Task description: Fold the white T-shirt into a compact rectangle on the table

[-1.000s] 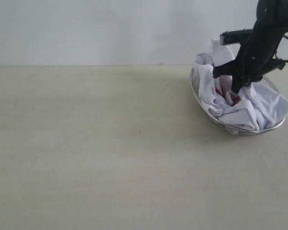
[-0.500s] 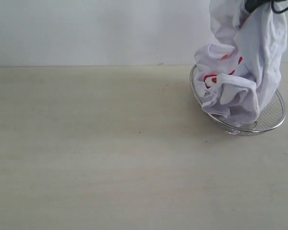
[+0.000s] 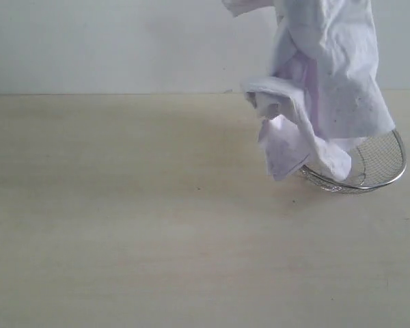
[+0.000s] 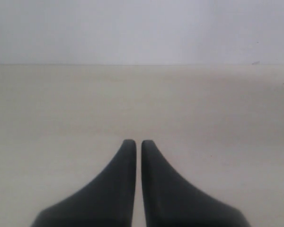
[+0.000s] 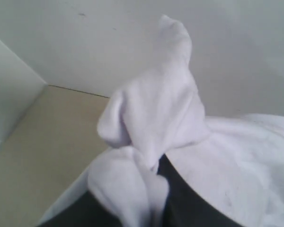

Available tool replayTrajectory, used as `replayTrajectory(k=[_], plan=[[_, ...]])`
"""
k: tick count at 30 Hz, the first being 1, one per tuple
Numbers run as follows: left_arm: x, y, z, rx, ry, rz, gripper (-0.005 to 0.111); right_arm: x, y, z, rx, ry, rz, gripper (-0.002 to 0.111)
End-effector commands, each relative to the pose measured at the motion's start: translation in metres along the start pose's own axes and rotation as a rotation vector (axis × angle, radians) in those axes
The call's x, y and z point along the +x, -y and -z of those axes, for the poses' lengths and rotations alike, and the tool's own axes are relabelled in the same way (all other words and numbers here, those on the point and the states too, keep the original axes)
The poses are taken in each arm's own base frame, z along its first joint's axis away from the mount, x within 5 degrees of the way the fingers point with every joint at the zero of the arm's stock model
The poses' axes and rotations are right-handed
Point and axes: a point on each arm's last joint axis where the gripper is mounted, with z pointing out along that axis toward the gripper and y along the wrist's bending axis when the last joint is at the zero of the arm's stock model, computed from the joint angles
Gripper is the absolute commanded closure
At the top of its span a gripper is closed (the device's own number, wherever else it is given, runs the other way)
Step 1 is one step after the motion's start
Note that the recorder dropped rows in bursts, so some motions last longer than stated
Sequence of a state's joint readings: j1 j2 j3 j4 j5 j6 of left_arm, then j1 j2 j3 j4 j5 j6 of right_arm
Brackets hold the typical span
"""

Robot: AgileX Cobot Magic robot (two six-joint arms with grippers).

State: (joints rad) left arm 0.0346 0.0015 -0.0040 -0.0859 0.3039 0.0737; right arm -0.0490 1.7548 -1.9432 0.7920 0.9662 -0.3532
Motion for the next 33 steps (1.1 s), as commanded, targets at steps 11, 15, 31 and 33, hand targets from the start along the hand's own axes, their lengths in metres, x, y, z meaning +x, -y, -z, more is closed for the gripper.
replayTrajectory(k=[11, 15, 31, 33], plan=[[0.000, 0.000, 0.000, 0.004, 0.013, -0.008, 0.102, -0.013, -0.041, 0.016, -0.396, 0.091, -0.090, 0.108], [0.000, 0.000, 0.000, 0.004, 0.013, -0.008, 0.102, -0.012, -0.046, 0.018, -0.457, 0.082, -0.111, 0.108], [0.000, 0.000, 0.000, 0.004, 0.013, -0.008, 0.102, -0.005, -0.051, 0.019, -0.516, 0.003, -0.101, 0.108], [0.000, 0.000, 0.000, 0.004, 0.013, -0.008, 0.102, -0.005, -0.052, 0.019, -0.520, -0.001, -0.101, 0.108]])
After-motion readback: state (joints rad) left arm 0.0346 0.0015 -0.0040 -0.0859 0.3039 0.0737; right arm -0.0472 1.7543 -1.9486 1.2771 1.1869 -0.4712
